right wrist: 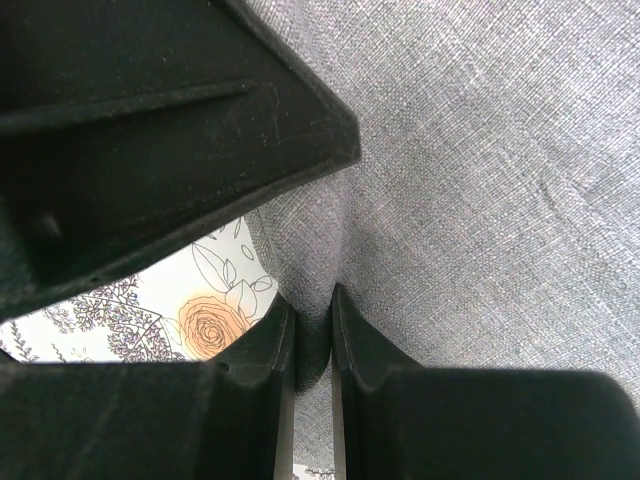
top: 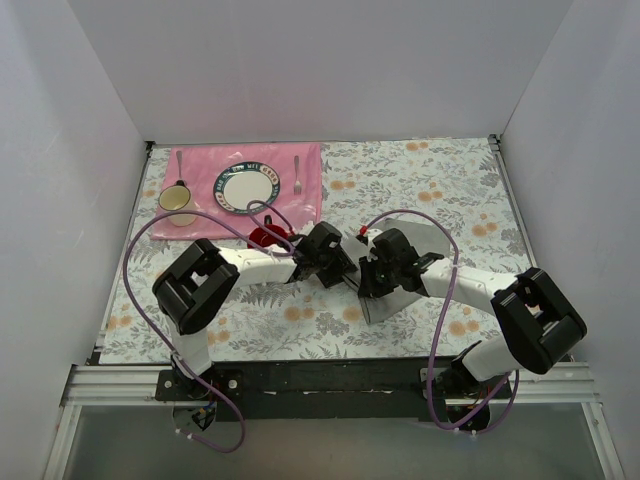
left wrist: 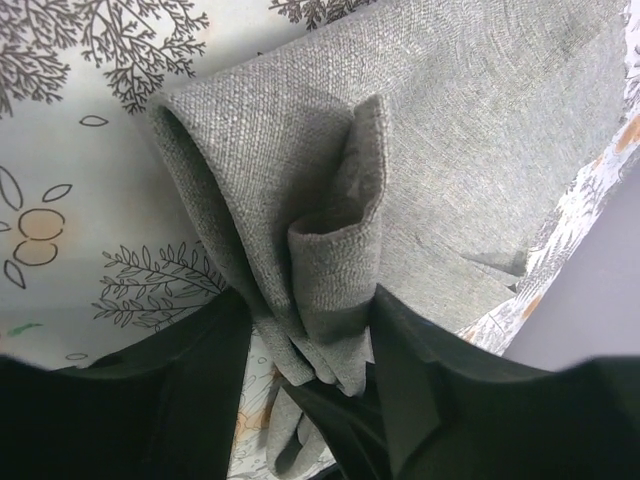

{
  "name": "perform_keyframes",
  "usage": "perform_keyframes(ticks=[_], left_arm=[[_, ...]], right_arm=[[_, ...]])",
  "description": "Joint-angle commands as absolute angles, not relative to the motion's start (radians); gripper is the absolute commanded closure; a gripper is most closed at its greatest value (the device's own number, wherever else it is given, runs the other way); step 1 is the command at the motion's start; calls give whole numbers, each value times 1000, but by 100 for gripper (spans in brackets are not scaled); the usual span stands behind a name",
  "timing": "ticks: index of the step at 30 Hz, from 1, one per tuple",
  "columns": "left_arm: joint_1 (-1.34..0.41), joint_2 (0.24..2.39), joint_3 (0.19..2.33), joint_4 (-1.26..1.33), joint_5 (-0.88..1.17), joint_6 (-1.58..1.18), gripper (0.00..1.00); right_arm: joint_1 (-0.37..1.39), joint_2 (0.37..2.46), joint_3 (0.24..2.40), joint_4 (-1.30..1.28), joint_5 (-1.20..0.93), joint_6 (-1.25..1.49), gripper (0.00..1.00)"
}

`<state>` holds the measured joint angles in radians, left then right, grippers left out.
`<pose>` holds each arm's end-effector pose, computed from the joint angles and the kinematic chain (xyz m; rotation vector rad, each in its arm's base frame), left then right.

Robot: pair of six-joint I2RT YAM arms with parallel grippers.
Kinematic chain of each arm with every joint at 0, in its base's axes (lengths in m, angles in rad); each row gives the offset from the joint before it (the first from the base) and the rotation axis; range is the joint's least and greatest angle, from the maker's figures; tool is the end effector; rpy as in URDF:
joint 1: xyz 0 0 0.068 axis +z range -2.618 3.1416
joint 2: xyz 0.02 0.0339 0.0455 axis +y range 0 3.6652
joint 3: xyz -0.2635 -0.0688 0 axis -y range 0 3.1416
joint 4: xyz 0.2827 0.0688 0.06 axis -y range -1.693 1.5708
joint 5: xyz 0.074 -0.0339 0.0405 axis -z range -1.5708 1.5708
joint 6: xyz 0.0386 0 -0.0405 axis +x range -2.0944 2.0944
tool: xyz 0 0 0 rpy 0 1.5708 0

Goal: Fold the napkin, place the utensils inside, and roll it up
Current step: Roll the napkin with the utensil

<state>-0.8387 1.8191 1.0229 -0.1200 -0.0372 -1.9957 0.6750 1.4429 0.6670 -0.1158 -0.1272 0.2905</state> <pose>0.2644 -0.2920 0.1195 -1.5758 2.3802 -0.9496 0.2317 0.1917 0.1323 -0.5415 2.4826 0.5598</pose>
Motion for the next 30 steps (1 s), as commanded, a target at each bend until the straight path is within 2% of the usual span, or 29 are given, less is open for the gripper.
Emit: perform_keyframes(ticks=[1,3,7,11,14,15,18,21,24,30], left_arm=[[-839,1859,977,-86,-29,-2046,57],[-841,1861,957,-48,-38,-2049,67],[-839,1847,907,-5,-60,-2059,80],[-839,1833,916,-41,-63,-2037,97],[-838,1841,936,-78,-32,-2031,100],[-838,1842,939,-80,-19,-2025,100],[-838,1850,951,-103,-2,-2025,100],[-838,1838,953,-117,40,-2023,100],[-835,1830,954,-124,63,-2022,100],[-827,1830,963,-126,92,-2023,100]], right_arm=[[672,1468,681,-219,-118,279,99],[672,1468,683,-221,-118,278,99],[678,1474,696,-232,-127,250,99],[738,1473,745,-291,-60,200,99],[798,1479,781,-353,44,179,86],[813,1479,804,-366,70,176,77],[867,1483,840,-411,169,178,62],[903,1485,857,-414,207,183,53],[937,1491,867,-410,230,179,46],[950,1539,884,-403,259,163,44]])
